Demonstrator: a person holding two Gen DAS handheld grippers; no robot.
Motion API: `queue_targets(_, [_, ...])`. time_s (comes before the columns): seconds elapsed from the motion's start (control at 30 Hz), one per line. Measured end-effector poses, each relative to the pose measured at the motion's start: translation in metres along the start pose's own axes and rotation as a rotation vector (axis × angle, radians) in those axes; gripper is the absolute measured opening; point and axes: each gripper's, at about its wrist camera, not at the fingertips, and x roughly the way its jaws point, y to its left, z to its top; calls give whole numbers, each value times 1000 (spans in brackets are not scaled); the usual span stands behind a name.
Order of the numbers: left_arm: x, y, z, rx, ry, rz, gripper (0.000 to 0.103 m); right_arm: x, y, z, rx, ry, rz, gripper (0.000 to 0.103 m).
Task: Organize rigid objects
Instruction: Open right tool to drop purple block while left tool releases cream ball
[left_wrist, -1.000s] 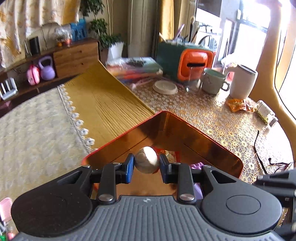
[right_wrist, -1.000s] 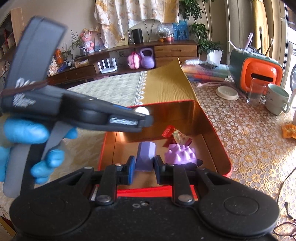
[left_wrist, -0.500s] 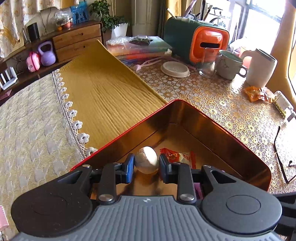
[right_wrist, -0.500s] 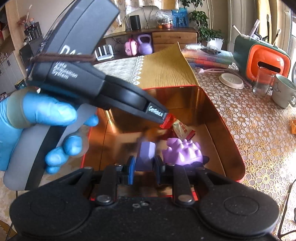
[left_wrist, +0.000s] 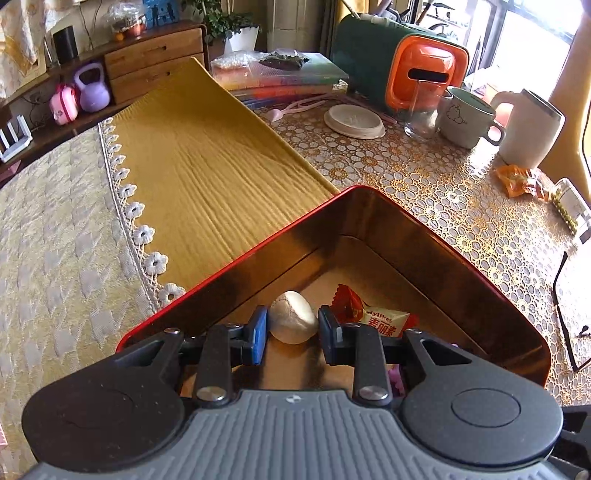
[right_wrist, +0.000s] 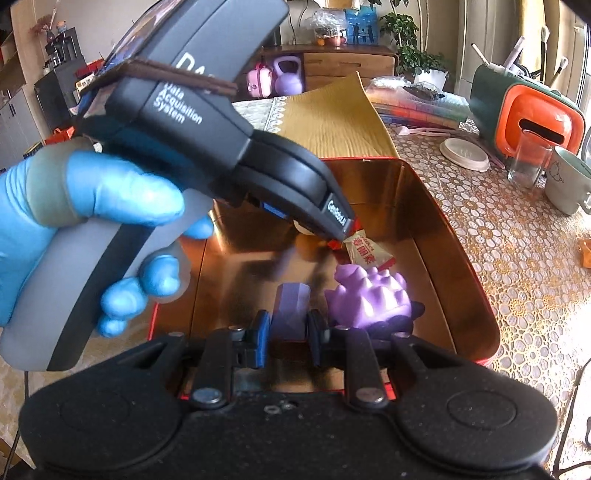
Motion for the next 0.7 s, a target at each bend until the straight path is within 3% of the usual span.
queue_targets(0.2, [-2, 2, -1, -31, 6, -3, 29, -1, 1, 0, 11, -10, -11, 27])
queue_targets(0.7, [-43, 6, -10, -18, -80, -5, 31, -22, -2, -1, 57, -41, -5, 41])
